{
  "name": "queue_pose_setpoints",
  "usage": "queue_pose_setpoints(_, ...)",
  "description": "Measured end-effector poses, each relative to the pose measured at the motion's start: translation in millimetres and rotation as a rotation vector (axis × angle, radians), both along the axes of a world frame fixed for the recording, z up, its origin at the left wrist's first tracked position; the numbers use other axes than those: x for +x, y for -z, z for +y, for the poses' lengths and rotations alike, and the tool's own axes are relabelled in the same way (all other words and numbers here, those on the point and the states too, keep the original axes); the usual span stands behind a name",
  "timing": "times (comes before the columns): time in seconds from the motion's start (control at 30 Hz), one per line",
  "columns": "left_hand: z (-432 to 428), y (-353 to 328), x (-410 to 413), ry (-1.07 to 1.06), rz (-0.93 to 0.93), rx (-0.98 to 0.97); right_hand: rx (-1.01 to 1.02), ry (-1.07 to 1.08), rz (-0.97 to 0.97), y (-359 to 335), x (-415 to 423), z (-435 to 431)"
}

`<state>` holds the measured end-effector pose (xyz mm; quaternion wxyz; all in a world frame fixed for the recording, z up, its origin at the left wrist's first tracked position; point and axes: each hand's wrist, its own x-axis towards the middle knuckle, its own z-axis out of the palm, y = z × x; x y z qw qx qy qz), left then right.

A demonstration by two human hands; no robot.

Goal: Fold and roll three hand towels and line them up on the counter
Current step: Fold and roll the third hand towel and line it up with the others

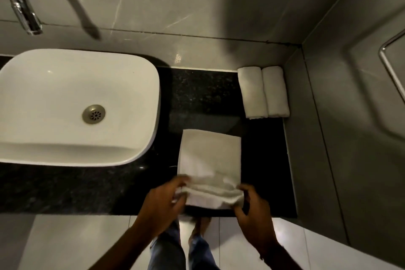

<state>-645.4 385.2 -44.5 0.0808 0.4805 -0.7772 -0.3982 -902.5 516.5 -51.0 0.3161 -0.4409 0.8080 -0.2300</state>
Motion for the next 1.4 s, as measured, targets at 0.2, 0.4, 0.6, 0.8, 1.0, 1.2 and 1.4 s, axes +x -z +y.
queue_pose_setpoints(0.2,-6.4,11.8,-9.7,0.160,-0.280,-0.287,0.101,-0.321,0.439,4.3,-3.9,-16.4)
queue_pose_setpoints(0.4,-26.5,2.5,2.5,0.497,-0.383,-0.313,0.061,-0.533,0.482,7.1,-23.9,-12.1)
queue_pose_setpoints(0.6,-71.6,-4.8,-36.7,0.002,-0.089,-0.001,-0.011,-0.090,0.115,-1.7,-24.9,-72.0)
queue_pose_setpoints(0.8,-82.3,5.5,-29.9,0.451,-0.391,-0.382,-0.039,-0.390,0.483,13.3,-39.0,-58.2)
queue_pose_setpoints(1.0,-156.1,-10.8,-77.8,0.334,-0.319,-0.355,0.067,-0.005,-0.068,0.1,-45.3,-100.6)
queue_pose_setpoints(1.2,-119.5,1.8,-151.7,0.044,-0.250,-0.418,0.253,0.543,-0.458,-14.1,-11.5,-114.7)
queue_pose_setpoints(1.4,-81.9,31.6,-178.3,0.025,-0.226,-0.261,0.354,0.772,-0.822,-27.1,2.3,-119.6)
